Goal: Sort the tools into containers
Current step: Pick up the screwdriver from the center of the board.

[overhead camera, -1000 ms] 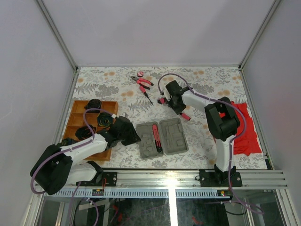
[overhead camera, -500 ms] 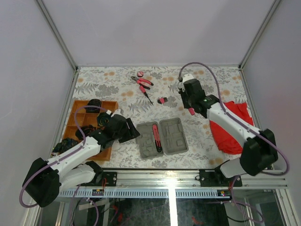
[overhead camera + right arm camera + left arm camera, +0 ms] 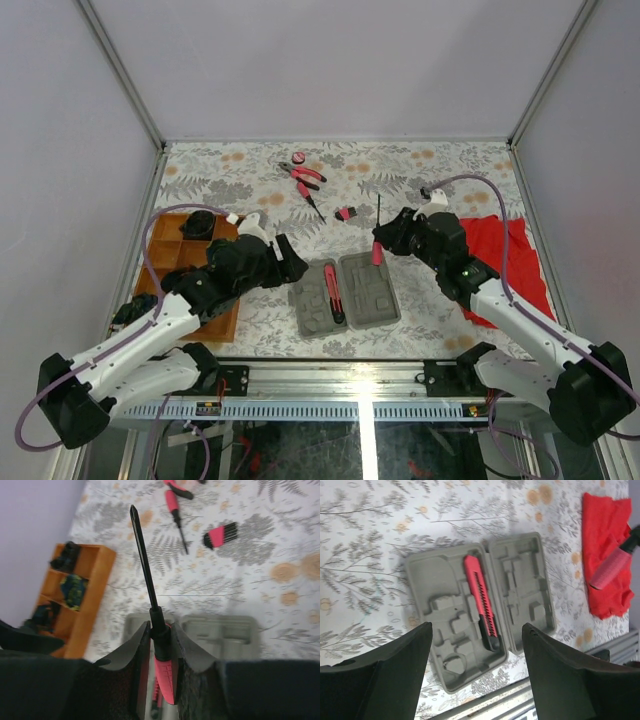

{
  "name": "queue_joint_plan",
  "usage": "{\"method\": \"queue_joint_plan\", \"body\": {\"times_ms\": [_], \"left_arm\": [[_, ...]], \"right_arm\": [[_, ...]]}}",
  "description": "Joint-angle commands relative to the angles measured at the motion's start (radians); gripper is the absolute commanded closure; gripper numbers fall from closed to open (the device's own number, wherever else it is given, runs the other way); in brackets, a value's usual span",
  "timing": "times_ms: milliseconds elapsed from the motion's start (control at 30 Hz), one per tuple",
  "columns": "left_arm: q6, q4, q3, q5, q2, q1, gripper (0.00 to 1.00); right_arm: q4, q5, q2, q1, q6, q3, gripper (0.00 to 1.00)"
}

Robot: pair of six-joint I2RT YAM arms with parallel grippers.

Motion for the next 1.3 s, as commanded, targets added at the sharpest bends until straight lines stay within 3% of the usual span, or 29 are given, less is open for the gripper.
{"method": "queue_joint_plan", "body": {"times_ms": [0,233,667,833,1033,1267], "left_arm": [[0.03,0.04,0.042,-0.066,-0.005,-0.098,0.29],[0.04,0.233,-0.005,-0.013,-0.042,-0.198,0.29],[0.063,0.359,-0.041,0.153,0.006,-0.209,0.29],[0.056,0.386,-0.037,0.164,0.048,-0.211,0.31],[0.033,0.444,-0.029,0.157,0.097,-0.211,0.43],[0.034,0.473,-0.017,0.151,0.109,-0.212,0.5]], "right_arm": [[0.269,-0.062,-0.043,0.04,0.261,-0.09,1.0],[0.498,0.024,-0.042,0.168,0.432,-0.205,1.0],[0.84,-0.04,0.098,0.181,0.654,-0.265,1.0],[0.889,-0.076,0.131,0.183,0.688,-0.265,1.0],[0.913,-0.102,0.132,0.185,0.716,-0.269,1.0],[0.894,-0.125,0.125,0.187,0.745,-0.275,1.0]]}}
